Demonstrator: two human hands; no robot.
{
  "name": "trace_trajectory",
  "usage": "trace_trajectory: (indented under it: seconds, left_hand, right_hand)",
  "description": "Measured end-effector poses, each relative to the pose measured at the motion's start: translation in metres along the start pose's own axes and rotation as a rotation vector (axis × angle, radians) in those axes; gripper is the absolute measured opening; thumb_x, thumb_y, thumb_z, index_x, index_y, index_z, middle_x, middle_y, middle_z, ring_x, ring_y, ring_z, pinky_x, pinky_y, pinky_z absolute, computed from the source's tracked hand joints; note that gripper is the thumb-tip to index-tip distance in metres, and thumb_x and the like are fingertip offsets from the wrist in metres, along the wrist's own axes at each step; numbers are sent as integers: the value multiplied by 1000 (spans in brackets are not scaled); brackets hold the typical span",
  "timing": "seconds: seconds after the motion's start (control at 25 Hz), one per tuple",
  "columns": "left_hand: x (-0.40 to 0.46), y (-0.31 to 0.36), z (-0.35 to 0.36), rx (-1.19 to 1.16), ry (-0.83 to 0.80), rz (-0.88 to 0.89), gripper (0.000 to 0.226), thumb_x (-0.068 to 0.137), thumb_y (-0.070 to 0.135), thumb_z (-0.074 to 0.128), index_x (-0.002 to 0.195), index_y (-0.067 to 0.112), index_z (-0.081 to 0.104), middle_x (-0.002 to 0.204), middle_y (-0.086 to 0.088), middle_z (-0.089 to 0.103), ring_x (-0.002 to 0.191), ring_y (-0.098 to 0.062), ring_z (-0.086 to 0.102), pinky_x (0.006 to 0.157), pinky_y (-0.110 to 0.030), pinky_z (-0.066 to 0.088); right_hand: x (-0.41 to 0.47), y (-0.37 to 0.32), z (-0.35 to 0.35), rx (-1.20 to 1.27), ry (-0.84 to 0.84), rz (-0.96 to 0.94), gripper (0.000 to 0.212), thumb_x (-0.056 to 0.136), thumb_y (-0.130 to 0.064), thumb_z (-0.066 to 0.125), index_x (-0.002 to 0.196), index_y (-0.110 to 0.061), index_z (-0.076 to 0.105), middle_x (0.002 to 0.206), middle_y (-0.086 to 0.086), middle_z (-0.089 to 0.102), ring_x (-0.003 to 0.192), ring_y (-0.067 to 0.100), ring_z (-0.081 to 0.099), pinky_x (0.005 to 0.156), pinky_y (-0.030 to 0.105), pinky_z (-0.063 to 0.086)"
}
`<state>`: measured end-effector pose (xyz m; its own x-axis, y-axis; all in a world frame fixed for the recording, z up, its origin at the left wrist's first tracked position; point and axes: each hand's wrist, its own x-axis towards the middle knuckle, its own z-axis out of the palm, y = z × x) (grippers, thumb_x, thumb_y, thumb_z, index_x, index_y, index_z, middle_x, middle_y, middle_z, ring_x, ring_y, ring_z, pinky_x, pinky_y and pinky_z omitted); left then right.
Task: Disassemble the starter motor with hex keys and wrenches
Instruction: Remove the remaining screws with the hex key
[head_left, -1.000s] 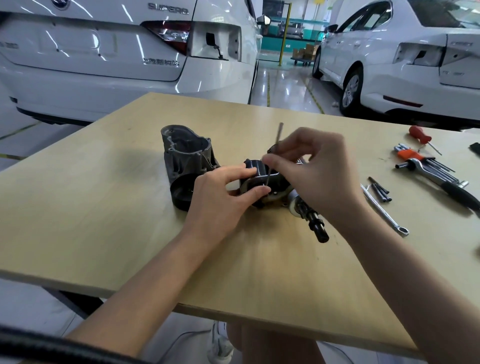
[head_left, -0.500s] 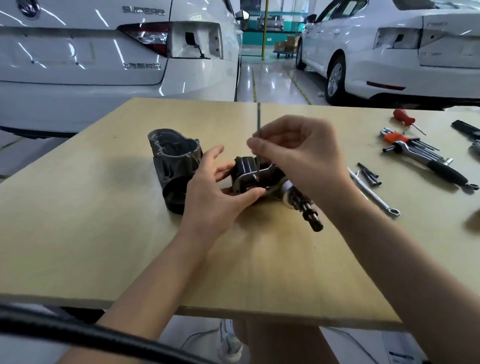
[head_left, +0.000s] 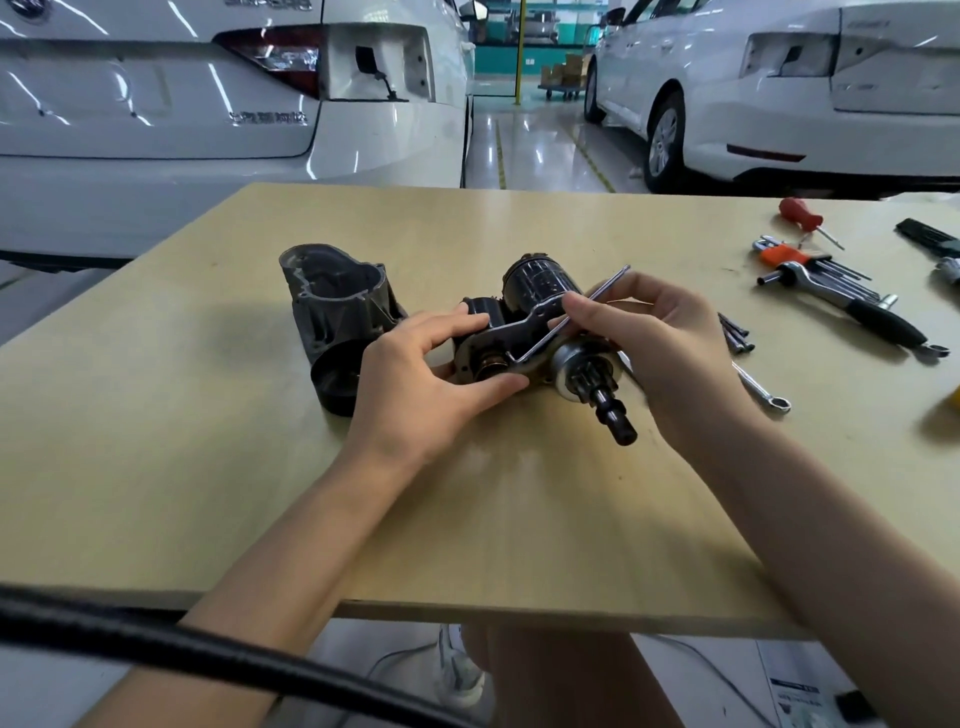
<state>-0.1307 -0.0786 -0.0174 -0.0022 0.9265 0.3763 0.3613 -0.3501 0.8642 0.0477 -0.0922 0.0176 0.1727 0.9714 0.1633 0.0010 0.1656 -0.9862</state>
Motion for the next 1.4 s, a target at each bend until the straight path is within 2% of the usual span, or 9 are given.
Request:
trace_trajectory:
  seconds: [0.12, 0.24, 0.4, 0.48, 0.76, 1.04, 1.12, 1.24, 1.4]
  left_hand:
    - [-1, 1, 3, 0, -38, 39, 61, 57, 23, 90, 114, 16, 70, 120, 2, 65, 117, -1, 58, 97, -32, 52]
    - [-2, 5, 12, -6, -81, 76, 65, 55, 34, 87, 116, 17, 70, 119, 3, 64, 118, -3, 57, 98, -34, 51]
    - [-4, 11, 23, 2, -118, 129, 64, 55, 43, 80, 114, 20, 70, 113, 3, 63, 117, -3, 57, 91, -29, 55]
    - [-4, 11, 24, -7, -108, 138, 60, 57, 43, 79, 112, 20, 71, 111, 2, 63, 115, -3, 58, 87, -26, 57]
    - [-2, 15, 33, 58, 32, 153, 43, 63, 34, 87, 99, 14, 75, 99, -1, 66, 96, -8, 64, 81, -39, 57]
    - [1, 19, 33, 116, 47, 162, 37, 62, 34, 88, 92, 15, 77, 92, 1, 69, 86, -5, 63, 83, -22, 50]
    - [1, 18, 32, 105, 37, 163, 38, 63, 35, 87, 94, 15, 77, 95, 0, 70, 90, -2, 63, 85, -21, 50]
    - [0, 15, 31, 71, 30, 167, 38, 66, 34, 86, 97, 14, 77, 98, -1, 68, 95, -4, 63, 81, -32, 56]
    - [1, 12, 30, 25, 7, 135, 23, 60, 30, 85, 79, 28, 71, 86, 5, 65, 83, -5, 63, 73, -31, 57]
  right_hand:
    - [-1, 0, -10, 1, 11, 35, 15, 79, -18, 76, 77, -8, 64, 84, 13, 75, 79, 31, 71, 76, 44, 56]
    - [-3, 1, -22, -19, 51, 42, 18, 78, -21, 77, 81, -8, 65, 85, 11, 75, 81, 35, 71, 77, 51, 52]
    - [-7, 1, -30, 47, 108, 27, 21, 80, -13, 74, 89, 4, 65, 81, 10, 75, 68, 19, 71, 59, 27, 56]
    - [-9, 0, -29, 52, 97, 27, 17, 81, -11, 73, 86, 2, 65, 80, 9, 75, 66, 17, 70, 55, 24, 54]
    - [-9, -2, -28, 47, 77, 6, 12, 81, -11, 74, 77, -6, 64, 80, 11, 75, 69, 23, 72, 61, 29, 58]
    - [-9, -1, -30, 30, 80, -19, 15, 80, -12, 75, 76, -7, 62, 77, 9, 75, 67, 24, 72, 60, 31, 57]
    - [-9, -3, -28, -98, 94, -124, 16, 78, -13, 78, 73, -11, 62, 73, 5, 75, 67, 21, 72, 63, 31, 56]
    - [-5, -19, -16, -435, 73, -357, 13, 73, -19, 82, 72, -19, 70, 65, -8, 72, 64, 4, 69, 62, 18, 51]
    - [-4, -35, 11, -819, -201, -509, 3, 76, -21, 75, 78, -22, 77, 70, -6, 72, 68, 8, 66, 68, 28, 52]
